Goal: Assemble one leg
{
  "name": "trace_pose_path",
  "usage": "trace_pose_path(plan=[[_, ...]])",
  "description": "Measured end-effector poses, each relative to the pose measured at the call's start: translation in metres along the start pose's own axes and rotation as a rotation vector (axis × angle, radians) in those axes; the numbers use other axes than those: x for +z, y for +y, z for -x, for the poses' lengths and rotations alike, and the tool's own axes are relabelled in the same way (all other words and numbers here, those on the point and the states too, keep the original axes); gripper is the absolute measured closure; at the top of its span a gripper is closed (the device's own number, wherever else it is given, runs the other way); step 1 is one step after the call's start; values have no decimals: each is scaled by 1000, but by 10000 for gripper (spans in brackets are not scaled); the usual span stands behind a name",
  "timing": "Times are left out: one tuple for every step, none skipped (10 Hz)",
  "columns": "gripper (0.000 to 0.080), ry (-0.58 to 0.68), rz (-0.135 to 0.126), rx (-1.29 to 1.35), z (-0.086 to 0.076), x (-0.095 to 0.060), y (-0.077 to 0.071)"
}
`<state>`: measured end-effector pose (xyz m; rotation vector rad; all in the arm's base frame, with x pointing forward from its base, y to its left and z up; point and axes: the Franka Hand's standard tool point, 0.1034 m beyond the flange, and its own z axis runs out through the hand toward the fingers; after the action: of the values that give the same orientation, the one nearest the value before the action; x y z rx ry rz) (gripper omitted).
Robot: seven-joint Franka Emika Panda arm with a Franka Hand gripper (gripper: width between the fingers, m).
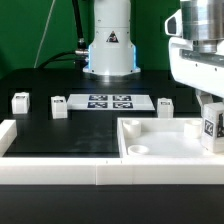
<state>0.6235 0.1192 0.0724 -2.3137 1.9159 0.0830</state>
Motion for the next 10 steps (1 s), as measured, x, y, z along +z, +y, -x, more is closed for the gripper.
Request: trace_pose_path(plan=[[439, 0, 0, -26, 1, 0, 0], [439, 0, 0, -82, 0, 0, 0], [242, 0, -6, -121, -2, 0, -1], [169, -4, -17, -153, -2, -1, -3], [155, 1, -8, -299, 0, -1, -3], [155, 3, -7, -427, 2, -1, -4], [151, 4, -9, -501, 1, -1, -6], [151, 6, -9, -666, 0, 0, -7], [151, 2, 2, -732, 2, 0, -6], [151, 15, 13, -888, 3, -1, -7]])
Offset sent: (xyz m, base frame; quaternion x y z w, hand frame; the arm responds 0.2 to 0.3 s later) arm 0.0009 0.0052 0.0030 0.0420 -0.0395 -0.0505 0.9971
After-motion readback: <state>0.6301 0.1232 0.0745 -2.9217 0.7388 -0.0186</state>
